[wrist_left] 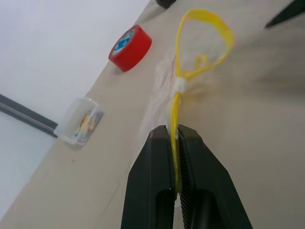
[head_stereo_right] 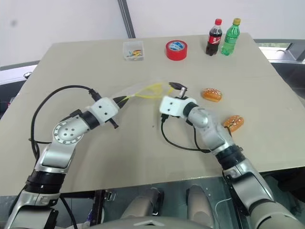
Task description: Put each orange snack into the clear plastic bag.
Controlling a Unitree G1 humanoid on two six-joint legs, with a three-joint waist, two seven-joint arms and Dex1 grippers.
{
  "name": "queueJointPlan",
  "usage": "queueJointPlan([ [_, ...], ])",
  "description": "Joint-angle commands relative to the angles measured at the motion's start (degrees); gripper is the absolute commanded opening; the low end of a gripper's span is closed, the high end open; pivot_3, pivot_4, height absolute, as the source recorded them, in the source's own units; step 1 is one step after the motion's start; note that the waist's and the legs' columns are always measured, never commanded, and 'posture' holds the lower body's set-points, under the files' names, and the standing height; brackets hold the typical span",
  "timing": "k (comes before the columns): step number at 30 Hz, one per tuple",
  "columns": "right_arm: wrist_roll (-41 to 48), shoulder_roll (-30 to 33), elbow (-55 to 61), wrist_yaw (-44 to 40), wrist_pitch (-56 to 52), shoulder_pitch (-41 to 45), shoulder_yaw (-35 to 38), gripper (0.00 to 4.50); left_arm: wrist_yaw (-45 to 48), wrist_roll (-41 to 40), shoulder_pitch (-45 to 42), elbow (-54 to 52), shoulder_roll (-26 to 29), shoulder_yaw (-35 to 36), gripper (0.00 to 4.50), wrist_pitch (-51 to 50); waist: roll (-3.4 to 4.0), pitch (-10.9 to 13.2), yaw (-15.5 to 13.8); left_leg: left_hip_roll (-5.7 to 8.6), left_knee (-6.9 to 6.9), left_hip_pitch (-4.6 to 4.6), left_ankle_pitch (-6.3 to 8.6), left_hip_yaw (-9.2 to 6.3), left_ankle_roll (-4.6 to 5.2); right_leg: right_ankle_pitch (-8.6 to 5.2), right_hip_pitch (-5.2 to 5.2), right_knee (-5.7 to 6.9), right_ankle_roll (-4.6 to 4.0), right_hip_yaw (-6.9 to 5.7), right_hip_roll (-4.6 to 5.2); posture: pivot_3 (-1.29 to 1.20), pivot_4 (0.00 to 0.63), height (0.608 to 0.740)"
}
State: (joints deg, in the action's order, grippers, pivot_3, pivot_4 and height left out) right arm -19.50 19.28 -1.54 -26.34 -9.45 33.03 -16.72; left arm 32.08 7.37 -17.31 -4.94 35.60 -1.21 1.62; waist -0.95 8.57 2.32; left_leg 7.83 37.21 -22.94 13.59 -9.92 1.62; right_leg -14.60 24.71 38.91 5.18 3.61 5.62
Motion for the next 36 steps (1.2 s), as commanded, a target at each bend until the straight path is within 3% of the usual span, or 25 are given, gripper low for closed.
queueJointPlan([
  [1,4.6,3.0,5.1,-2.8,-8.9,-0.2,8.3,4.47,-0.9,0.3,-1.3,-0.1,0.0,0.7,0.00,-0.6,0.00,0.0,-0.1,0.00,0.00,0.00,0.00,0.00,0.00,0.00,0.00,0.00,0.00,0.00,0.00,0.00,0.150,0.710],
  [7,10.9,8.3,8.7,-3.5,-24.8,-2.2,20.6,4.47,-0.9,0.1,-1.8,-0.4,-0.4,0.8,0.00,-2.1,0.00,0.0,-0.6,0.01,-0.01,-0.03,0.00,0.00,0.01,0.00,0.00,-0.03,0.00,-0.03,0.05,0.00,0.150,0.710],
  [13,10.6,12.5,5.1,-6.2,-18.9,-4.9,16.8,4.47,-1.2,0.4,-2.1,-0.3,-1.2,0.1,0.00,-2.1,0.00,0.0,0.1,0.00,-0.01,0.00,0.01,0.11,0.01,0.00,0.01,0.00,0.01,0.06,0.28,0.00,0.150,0.710],
  [24,14.5,12.5,-34.4,-12.9,-6.7,14.9,14.3,4.47,-0.8,-0.3,0.6,-5.1,-1.5,0.0,0.00,-2.9,-0.02,0.0,0.0,0.02,-0.02,-0.03,0.01,0.10,0.02,0.01,0.00,-0.06,0.00,0.02,0.21,0.00,0.150,0.710],
  [28,15.2,12.5,-46.6,-19.7,-4.8,20.8,13.1,4.47,-1.3,-0.3,2.8,-8.0,-2.0,0.1,0.00,-3.8,-0.01,0.0,0.0,0.02,-0.02,-0.06,0.01,0.11,0.02,0.01,0.02,-0.08,0.00,0.02,0.20,0.00,0.150,0.710],
  [32,15.2,12.0,-54.1,-21.5,-2.2,23.9,13.1,3.24,-1.6,-0.6,3.6,-9.2,-2.5,0.5,0.00,-4.4,0.00,0.0,0.0,0.02,-0.01,-0.06,0.01,0.10,0.02,0.01,0.02,-0.07,0.00,0.02,0.19,0.00,0.150,0.710],
  [36,17.0,12.2,-54.5,-23.2,-1.8,24.8,14.2,1.41,-1.9,-0.9,3.8,-9.7,-3.0,0.6,0.00,-5.1,-0.01,0.0,0.0,0.02,0.00,-0.06,0.01,0.10,0.02,0.01,0.01,-0.06,0.00,0.02,0.19,0.00,0.150,0.710],
])
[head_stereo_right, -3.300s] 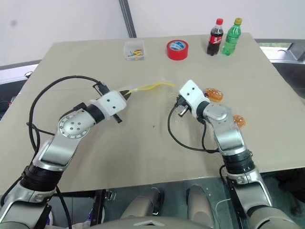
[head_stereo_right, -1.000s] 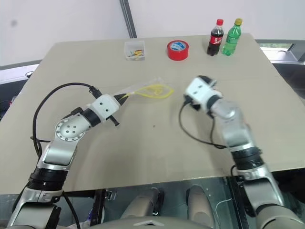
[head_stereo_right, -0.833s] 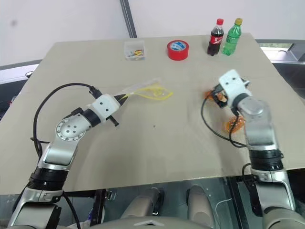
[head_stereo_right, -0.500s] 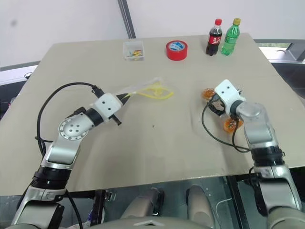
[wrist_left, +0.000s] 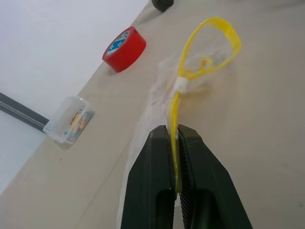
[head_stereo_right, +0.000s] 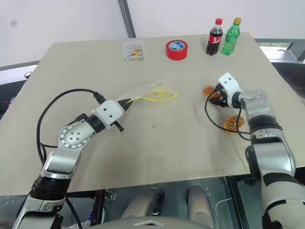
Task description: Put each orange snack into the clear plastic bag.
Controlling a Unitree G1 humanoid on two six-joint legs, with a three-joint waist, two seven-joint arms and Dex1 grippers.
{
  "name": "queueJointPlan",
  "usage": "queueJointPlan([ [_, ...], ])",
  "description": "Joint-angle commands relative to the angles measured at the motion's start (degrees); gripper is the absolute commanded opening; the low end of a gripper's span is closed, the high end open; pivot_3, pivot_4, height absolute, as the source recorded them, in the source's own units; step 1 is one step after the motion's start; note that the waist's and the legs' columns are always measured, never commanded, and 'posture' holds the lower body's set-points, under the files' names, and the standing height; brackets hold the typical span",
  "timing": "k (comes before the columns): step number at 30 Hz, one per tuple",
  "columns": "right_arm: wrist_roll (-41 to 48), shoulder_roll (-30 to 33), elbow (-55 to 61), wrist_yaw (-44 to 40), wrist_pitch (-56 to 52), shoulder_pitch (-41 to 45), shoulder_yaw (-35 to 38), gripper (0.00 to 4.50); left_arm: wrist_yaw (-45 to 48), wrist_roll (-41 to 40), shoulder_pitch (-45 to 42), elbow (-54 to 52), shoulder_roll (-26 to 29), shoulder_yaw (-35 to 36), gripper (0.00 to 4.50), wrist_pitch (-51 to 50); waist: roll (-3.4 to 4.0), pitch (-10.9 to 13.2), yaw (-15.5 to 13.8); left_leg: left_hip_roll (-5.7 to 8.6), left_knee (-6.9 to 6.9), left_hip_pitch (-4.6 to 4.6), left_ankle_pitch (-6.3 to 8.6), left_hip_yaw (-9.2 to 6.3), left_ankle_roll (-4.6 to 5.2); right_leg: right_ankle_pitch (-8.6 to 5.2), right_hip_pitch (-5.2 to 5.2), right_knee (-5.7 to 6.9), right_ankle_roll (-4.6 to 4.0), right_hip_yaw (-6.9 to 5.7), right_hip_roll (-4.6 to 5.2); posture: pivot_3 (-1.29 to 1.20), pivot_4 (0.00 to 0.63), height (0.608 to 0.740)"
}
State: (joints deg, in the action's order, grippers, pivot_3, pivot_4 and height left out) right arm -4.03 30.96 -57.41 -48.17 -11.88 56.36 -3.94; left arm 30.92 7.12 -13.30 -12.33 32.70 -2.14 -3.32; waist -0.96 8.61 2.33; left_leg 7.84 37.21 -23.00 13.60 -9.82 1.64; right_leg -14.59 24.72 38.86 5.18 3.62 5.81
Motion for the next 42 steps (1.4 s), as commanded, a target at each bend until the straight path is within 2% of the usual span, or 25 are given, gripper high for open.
queueJointPlan([
  [1,2.3,0.7,3.1,-2.3,0.1,1.0,1.8,0.81,-0.8,-0.7,-0.2,-2.3,-0.2,1.5,0.00,-0.2,0.00,0.0,0.0,0.00,0.00,0.00,0.00,0.00,0.00,0.00,0.00,0.00,0.00,0.00,0.00,0.00,0.150,0.710],
  [2,3.0,0.9,5.5,-3.2,-0.6,0.2,2.0,0.51,-0.9,-0.6,-0.4,-2.0,-0.1,1.4,0.00,-0.2,0.01,0.0,0.0,0.00,0.00,0.00,0.00,0.00,0.00,0.00,0.01,0.00,0.00,0.00,0.00,0.00,0.150,0.710],
  [4,5.1,1.1,12.5,-5.4,-3.9,-2.1,2.5,0.51,-1.0,-0.6,-0.8,-1.4,-0.2,1.4,0.00,-0.1,0.01,0.0,0.1,0.00,0.00,-0.01,0.00,-0.02,0.00,0.00,0.01,0.00,0.00,0.00,0.00,0.00,0.150,0.710],
  [8,10.9,0.8,39.2,-7.6,-17.4,-11.8,1.9,0.51,-1.3,-0.1,-2.3,0.3,-0.2,1.1,0.00,0.6,0.01,0.0,-0.2,-0.02,0.00,-0.05,0.00,-0.09,0.00,0.00,0.03,0.00,0.00,-0.06,0.03,0.00,0.150,0.710],
  [11,13.8,-2.2,56.4,-4.2,-27.6,-17.7,-0.2,0.51,-1.3,-0.2,-3.1,0.9,-0.3,0.7,0.00,1.2,0.02,0.0,-0.2,-0.01,0.02,-0.08,0.01,-0.12,0.00,0.00,0.03,-0.01,0.00,-0.09,0.08,0.00,0.150,0.710],
  [14,14.9,-7.1,64.8,0.8,-34.8,-19.5,-2.3,0.51,-0.5,-0.7,-3.6,1.0,-0.2,0.4,0.00,2.0,0.03,0.0,0.1,-0.02,0.06,-0.06,0.01,-0.09,0.00,0.00,0.04,0.04,0.00,-0.04,0.12,0.00,0.150,0.710],
  [19,13.7,-11.5,62.1,5.6,-35.6,-17.8,-4.8,0.51,1.9,-2.2,-2.6,-0.6,0.1,-0.5,0.00,3.7,0.02,0.0,-0.6,0.03,0.08,-0.03,0.00,-0.12,0.00,0.00,-0.01,0.06,0.00,-0.12,0.07,0.00,0.150,0.710],
  [26,14.6,-15.7,52.9,8.4,-34.6,-14.4,-5.0,0.51,3.2,0.6,2.7,-1.1,2.1,-2.6,0.00,10.8,0.03,0.0,-0.3,0.01,0.04,-0.03,0.01,-0.12,0.00,0.00,0.01,0.03,-0.01,-0.11,0.07,0.00,0.150,0.710],
  [32,16.6,-23.0,44.8,13.2,-35.7,-11.9,-1.7,0.51,3.3,2.5,5.6,-1.4,3.1,-3.6,0.00,14.2,0.04,0.0,0.1,-0.01,0.01,0.00,0.01,-0.09,0.00,0.01,0.02,0.05,-0.02,-0.06,0.05,0.00,0.150,0.710],
  [35,16.5,-26.3,38.8,18.0,-31.9,-10.1,1.2,0.51,3.1,2.5,6.3,-1.7,2.9,-3.4,0.00,14.0,0.04,0.0,0.0,0.00,0.01,0.00,0.01,-0.09,0.00,0.01,0.02,0.06,-0.02,-0.06,-0.05,0.00,0.150,0.710],
  [36,16.0,-26.8,37.4,19.3,-29.9,-9.8,1.5,1.19,2.8,2.2,6.3,-2.0,2.6,-3.1,0.00,13.4,0.04,0.0,0.0,0.00,0.02,0.01,0.01,-0.09,0.00,0.01,0.02,0.06,-0.02,-0.06,-0.07,0.00,0.150,0.710],
  [37,15.3,-27.3,36.2,20.7,-27.8,-9.6,1.9,1.54,2.5,1.8,6.2,-2.3,2.2,-2.9,0.00,12.4,0.04,0.0,0.0,0.00,0.01,0.02,0.01,-0.09,0.00,0.01,0.02,0.07,-0.02,-0.07,-0.08,0.00,0.150,0.710],
  [42,14.7,-25.8,41.5,22.5,-25.7,-12.0,1.5,4.09,0.6,0.1,4.6,-3.5,-0.7,-1.0,0.00,4.5,0.05,0.0,0.0,0.02,0.02,0.01,0.01,-0.11,0.00,0.01,0.03,0.05,-0.02,-0.09,-0.08,0.00,0.150,0.710],
])
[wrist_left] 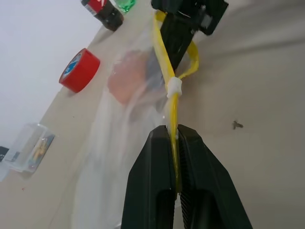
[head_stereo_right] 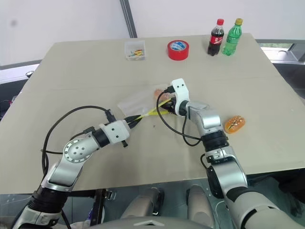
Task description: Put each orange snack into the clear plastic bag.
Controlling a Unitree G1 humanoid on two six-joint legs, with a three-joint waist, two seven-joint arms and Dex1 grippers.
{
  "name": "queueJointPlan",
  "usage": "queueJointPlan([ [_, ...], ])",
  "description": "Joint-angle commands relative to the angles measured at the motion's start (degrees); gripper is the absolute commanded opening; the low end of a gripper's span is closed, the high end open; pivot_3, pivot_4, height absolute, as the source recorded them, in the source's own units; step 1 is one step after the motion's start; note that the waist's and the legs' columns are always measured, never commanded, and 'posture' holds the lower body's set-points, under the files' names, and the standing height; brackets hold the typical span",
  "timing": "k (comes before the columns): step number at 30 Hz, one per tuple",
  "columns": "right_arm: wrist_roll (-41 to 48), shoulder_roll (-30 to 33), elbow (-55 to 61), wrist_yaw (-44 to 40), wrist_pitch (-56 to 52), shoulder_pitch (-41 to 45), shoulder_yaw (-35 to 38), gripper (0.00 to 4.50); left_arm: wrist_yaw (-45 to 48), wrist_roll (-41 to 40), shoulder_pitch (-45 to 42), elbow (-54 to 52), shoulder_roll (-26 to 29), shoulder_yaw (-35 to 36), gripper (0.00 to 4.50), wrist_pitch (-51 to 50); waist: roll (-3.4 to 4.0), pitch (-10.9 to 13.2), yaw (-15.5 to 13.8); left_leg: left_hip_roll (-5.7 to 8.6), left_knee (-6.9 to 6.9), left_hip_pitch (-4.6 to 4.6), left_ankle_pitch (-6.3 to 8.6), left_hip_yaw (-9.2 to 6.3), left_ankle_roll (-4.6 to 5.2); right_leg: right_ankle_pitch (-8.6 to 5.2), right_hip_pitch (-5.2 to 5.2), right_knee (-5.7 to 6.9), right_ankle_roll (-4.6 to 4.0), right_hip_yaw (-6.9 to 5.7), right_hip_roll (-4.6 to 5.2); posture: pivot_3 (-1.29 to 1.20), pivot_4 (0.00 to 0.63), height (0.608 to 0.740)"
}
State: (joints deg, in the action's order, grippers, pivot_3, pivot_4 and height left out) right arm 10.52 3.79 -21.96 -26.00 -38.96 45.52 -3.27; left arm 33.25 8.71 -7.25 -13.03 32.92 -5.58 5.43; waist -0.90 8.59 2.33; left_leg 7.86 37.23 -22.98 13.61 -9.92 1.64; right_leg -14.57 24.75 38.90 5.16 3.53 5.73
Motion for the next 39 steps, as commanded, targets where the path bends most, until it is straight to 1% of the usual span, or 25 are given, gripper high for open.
queueJointPlan([
  [1,0.3,2.5,9.2,-0.7,1.2,-2.5,0.2,4.09,-2.1,-1.6,-2.1,-2.7,-1.6,2.8,0.00,-6.3,0.00,0.0,0.0,0.00,0.00,0.00,0.00,0.00,0.00,0.00,0.00,0.02,0.00,0.00,0.00,0.00,0.150,0.710],
  [4,4.2,4.6,19.1,-2.8,-3.2,-6.3,1.4,4.09,-2.9,-1.9,-3.8,-3.0,-3.0,3.2,0.00,-10.4,0.00,0.0,0.0,-0.01,0.01,-0.03,0.00,-0.05,0.00,0.00,0.00,0.01,0.00,-0.04,0.00,0.00,0.150,0.710],
  [7,7.1,10.5,33.5,-5.5,-7.2,-12.7,1.5,4.09,-3.2,-2.4,-5.3,-2.7,-3.9,2.8,0.00,-12.5,0.00,0.0,-0.1,0.00,0.01,-0.04,0.00,-0.04,0.00,0.00,-0.01,-0.01,0.01,-0.02,0.01,0.00,0.150,0.710],
  [8,7.9,11.9,37.7,-5.2,-8.5,-14.7,2.2,4.09,-3.1,-2.3,-5.7,-2.4,-4.0,2.4,0.00,-12.8,0.00,0.0,-0.1,0.00,0.01,-0.03,0.00,-0.04,0.00,0.00,-0.02,-0.01,0.01,-0.03,0.01,0.00,0.150,0.710],
  [9,8.9,12.9,41.6,-4.5,-9.7,-16.6,3.3,4.31,-3.1,-2.2,-6.1,-2.1,-4.2,2.2,0.00,-13.1,0.00,0.0,-0.2,-0.01,0.00,-0.05,0.00,-0.05,0.00,0.00,-0.01,-0.02,0.01,-0.04,0.02,0.00,0.150,0.710],
  [10,9.6,13.6,45.0,-3.4,-11.1,-18.3,4.3,4.31,-3.1,-2.3,-6.4,-1.8,-4.4,2.0,0.00,-13.4,0.00,0.0,-0.2,-0.01,0.00,-0.05,0.00,-0.05,0.00,-0.01,-0.01,-0.03,0.01,-0.04,0.03,0.00,0.150,0.710],
  [12,9.5,14.1,51.7,0.2,-13.7,-21.7,6.4,4.31,-3.0,-2.2,-7.3,-1.2,-4.6,1.5,0.00,-13.7,0.00,0.0,0.0,-0.02,0.01,-0.02,0.01,0.00,0.01,0.00,-0.02,0.00,0.01,0.03,0.08,0.00,0.150,0.710],
  [15,8.2,12.4,60.4,8.0,-19.5,-24.9,11.0,4.31,-3.1,-1.6,-8.7,0.1,-5.0,0.5,0.00,-13.6,0.00,0.0,-0.2,-0.05,0.00,0.00,0.01,-0.01,0.01,0.00,-0.02,0.03,0.01,0.01,0.13,0.00,0.150,0.710],
  [18,3.5,13.0,68.5,16.1,-29.9,-27.6,14.0,4.31,-3.4,-1.1,-10.6,2.0,-5.8,-0.6,0.00,-13.7,0.00,0.0,-0.9,-0.02,0.02,0.00,0.01,-0.01,0.01,0.00,-0.04,0.02,0.01,-0.01,0.10,0.00,0.150,0.710],
  [20,0.2,11.2,71.9,21.0,-40.2,-27.7,17.4,4.31,-3.5,-0.9,-11.8,3.2,-6.5,-1.3,0.00,-13.9,-0.01,0.0,-1.4,0.01,0.03,-0.01,0.01,0.01,0.01,0.00,-0.05,0.01,0.02,0.00,0.08,0.00,0.150,0.710],
  [22,-3.3,8.0,73.9,24.8,-49.8,-25.9,21.6,4.31,-3.6,-0.6,-12.8,4.3,-7.4,-2.1,0.00,-14.1,-0.01,0.0,-1.8,0.00,0.04,-0.01,0.00,0.00,0.00,0.00,-0.05,0.02,0.01,-0.01,0.09,0.00,0.150,0.710],
  [23,-5.1,7.1,73.9,26.6,-52.2,-24.8,22.8,4.31,-3.8,-0.3,-13.3,4.9,-7.7,-2.5,0.00,-14.0,-0.01,0.0,-1.8,-0.01,0.04,-0.01,0.00,-0.01,0.00,0.00,-0.05,0.03,0.01,-0.02,0.10,0.00,0.150,0.710],
  [27,-10.0,-1.8,70.1,32.0,-53.5,-19.7,28.3,4.31,-3.9,-0.1,-14.8,6.9,-8.6,-3.6,0.00,-14.1,0.04,0.0,-1.5,-0.01,0.03,0.01,0.00,0.04,0.00,0.00,-0.04,0.05,0.01,0.03,0.13,0.00,0.150,0.710],
  [29,-12.1,-4.9,67.7,34.0,-53.5,-16.9,30.1,4.31,-4.2,0.1,-15.2,7.5,-8.9,-3.9,0.00,-14.2,0.04,0.0,-1.4,-0.02,0.02,0.02,0.00,0.06,0.00,0.00,-0.03,0.06,0.01,0.05,0.14,0.00,0.150,0.710],
  [33,-13.9,-8.3,64.5,35.2,-53.5,-14.4,31.0,4.31,-4.9,0.7,-14.9,7.5,-9.0,-4.0,0.00,-14.5,0.05,0.0,-1.4,-0.01,0.01,0.01,0.00,0.07,0.00,0.00,-0.02,0.05,0.01,0.05,0.10,0.00,0.150,0.710],
  [39,-15.7,-9.6,61.8,35.6,-53.5,-17.1,28.0,4.31,-5.8,1.3,-13.6,4.9,-9.3,-3.6,0.00,-16.0,0.06,-0.1,-1.4,0.00,0.00,0.01,0.00,0.06,0.00,0.00,-0.02,0.04,0.01,0.05,0.09,0.00,0.150,0.710],
])
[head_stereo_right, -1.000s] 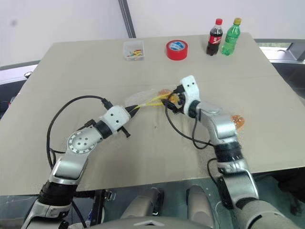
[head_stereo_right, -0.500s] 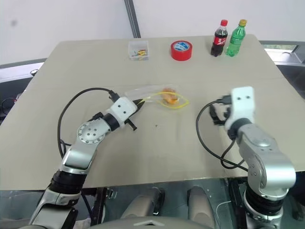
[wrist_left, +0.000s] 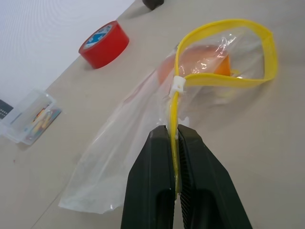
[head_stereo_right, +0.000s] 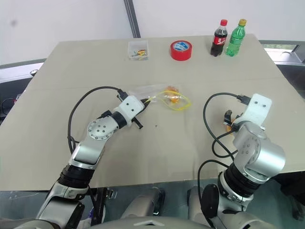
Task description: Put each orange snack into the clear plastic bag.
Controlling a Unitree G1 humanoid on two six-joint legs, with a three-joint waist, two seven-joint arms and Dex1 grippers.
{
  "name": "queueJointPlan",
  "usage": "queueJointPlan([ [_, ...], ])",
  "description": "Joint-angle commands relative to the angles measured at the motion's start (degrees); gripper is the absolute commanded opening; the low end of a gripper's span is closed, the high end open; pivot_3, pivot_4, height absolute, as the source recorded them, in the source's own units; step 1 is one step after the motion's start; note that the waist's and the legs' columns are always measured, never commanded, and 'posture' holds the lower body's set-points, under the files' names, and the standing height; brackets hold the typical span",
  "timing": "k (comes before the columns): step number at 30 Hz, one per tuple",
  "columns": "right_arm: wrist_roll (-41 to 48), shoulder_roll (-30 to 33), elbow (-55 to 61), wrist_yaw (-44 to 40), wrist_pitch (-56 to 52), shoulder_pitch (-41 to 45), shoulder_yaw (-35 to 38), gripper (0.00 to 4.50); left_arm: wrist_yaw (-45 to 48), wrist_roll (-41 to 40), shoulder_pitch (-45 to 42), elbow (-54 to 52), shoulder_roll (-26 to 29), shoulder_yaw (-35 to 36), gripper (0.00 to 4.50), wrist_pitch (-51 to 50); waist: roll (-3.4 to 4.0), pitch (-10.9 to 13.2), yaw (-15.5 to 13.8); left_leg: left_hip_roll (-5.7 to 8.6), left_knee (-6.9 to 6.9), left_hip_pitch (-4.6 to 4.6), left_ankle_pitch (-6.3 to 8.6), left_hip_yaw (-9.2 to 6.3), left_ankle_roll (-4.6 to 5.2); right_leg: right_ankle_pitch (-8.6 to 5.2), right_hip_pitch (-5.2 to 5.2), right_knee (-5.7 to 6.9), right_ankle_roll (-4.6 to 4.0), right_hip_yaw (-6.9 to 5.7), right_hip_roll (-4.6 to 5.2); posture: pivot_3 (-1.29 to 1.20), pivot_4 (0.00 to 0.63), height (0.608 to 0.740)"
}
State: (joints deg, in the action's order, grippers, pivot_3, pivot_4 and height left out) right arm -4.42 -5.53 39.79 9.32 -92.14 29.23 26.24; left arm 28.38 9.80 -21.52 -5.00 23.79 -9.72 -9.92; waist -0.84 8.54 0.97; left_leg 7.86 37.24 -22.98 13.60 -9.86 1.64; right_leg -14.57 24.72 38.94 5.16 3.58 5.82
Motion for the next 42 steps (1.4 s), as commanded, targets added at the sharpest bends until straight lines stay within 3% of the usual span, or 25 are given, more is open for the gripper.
queueJointPlan([
  [1,-1.0,0.0,-0.4,0.3,-0.4,-1.3,-2.2,4.31,-1.2,0.4,1.0,-3.6,-0.2,0.6,0.00,-1.0,0.01,0.0,0.1,0.00,0.00,0.00,0.00,0.00,0.00,0.00,0.00,0.00,0.00,0.00,0.00,0.00,0.150,0.710],
  [4,-0.9,0.6,-1.8,-0.5,-0.4,-2.2,-3.2,4.31,-1.5,0.6,1.8,-4.8,-0.3,0.6,0.00,-1.7,0.01,0.0,0.2,-0.01,-0.01,0.01,0.00,0.00,0.00,0.00,0.01,0.01,0.00,0.01,-0.01,0.00,0.150,0.710],
  [7,0.1,2.0,-3.2,-2.2,1.3,-3.4,-4.3,3.54,-1.9,0.6,2.3,-5.7,-0.3,0.8,0.00,-2.2,0.02,0.0,0.2,-0.01,-0.01,0.01,0.00,0.00,0.00,0.00,0.00,0.00,0.00,0.00,-0.02,0.00,0.150,0.710],
  [9,3.4,6.0,-2.1,-7.3,4.1,-6.3,-8.8,2.64,-2.0,0.1,3.0,-6.5,-0.3,1.3,0.00,-2.6,0.02,0.0,0.1,0.00,-0.01,0.01,0.00,0.00,0.00,0.00,0.00,-0.01,0.00,0.00,-0.03,0.00,0.150,0.710],
  [11,5.9,11.3,-0.8,-11.8,7.7,-9.1,-13.9,2.17,-1.8,-0.2,3.6,-7.3,0.0,1.7,0.00,-2.7,0.02,0.0,0.2,0.00,-0.01,0.01,0.00,0.01,0.00,0.00,-0.01,-0.03,0.00,0.00,-0.03,0.00,0.150,0.710],
  [16,17.1,21.7,1.2,-29.8,18.9,-11.6,-23.4,2.17,-0.5,-0.9,4.8,-9.2,1.7,2.6,0.00,-1.9,0.02,0.0,0.9,-0.03,-0.03,0.01,0.01,0.00,0.00,-0.01,-0.01,-0.04,0.02,-0.01,-0.03,0.00,0.150,0.710],
  [19,21.0,24.5,-2.9,-36.8,25.1,-10.2,-29.0,2.17,0.2,-1.7,5.4,-10.1,2.9,3.1,0.00,-0.5,-0.02,0.0,1.2,-0.04,-0.03,0.04,0.02,-0.04,0.02,-0.02,-0.09,-0.08,0.03,-0.08,-0.03,0.00,0.150,0.710],
  [23,20.9,23.8,-11.6,-39.8,32.8,-5.5,-36.0,2.17,1.4,-2.7,7.2,-11.8,4.2,3.9,0.00,2.2,-0.03,0.0,1.3,-0.03,-0.02,0.06,0.02,-0.05,0.02,-0.01,-0.12,-0.08,0.02,-0.09,-0.02,0.00,0.150,0.710],
  [29,19.1,20.6,-27.1,-41.2,42.8,2.3,-39.7,2.17,5.1,-5.6,11.4,-15.0,7.6,5.3,0.00,7.4,-0.04,0.1,1.1,-0.03,-0.03,0.04,0.01,-0.07,0.01,-0.01,-0.10,-0.10,0.01,-0.10,-0.02,0.00,0.150,0.710],
  [34,19.1,21.4,-34.0,-46.6,47.1,6.9,-42.0,2.17,7.2,-5.1,14.9,-15.2,11.5,5.8,0.00,13.1,-0.04,0.1,1.1,-0.02,-0.05,0.03,0.01,-0.08,0.01,-0.01,-0.08,-0.11,0.00,-0.09,-0.03,0.00,0.150,0.710],
  [42,24.5,16.3,-48.3,-53.0,46.6,12.5,-38.2,2.17,8.0,-3.9,17.4,-14.0,13.4,5.1,0.00,19.1,-0.02,0.1,1.3,-0.03,-0.08,0.04,0.02,-0.09,0.03,-0.01,-0.07,-0.10,-0.01,-0.09,-0.03,0.00,0.150,0.710],
])
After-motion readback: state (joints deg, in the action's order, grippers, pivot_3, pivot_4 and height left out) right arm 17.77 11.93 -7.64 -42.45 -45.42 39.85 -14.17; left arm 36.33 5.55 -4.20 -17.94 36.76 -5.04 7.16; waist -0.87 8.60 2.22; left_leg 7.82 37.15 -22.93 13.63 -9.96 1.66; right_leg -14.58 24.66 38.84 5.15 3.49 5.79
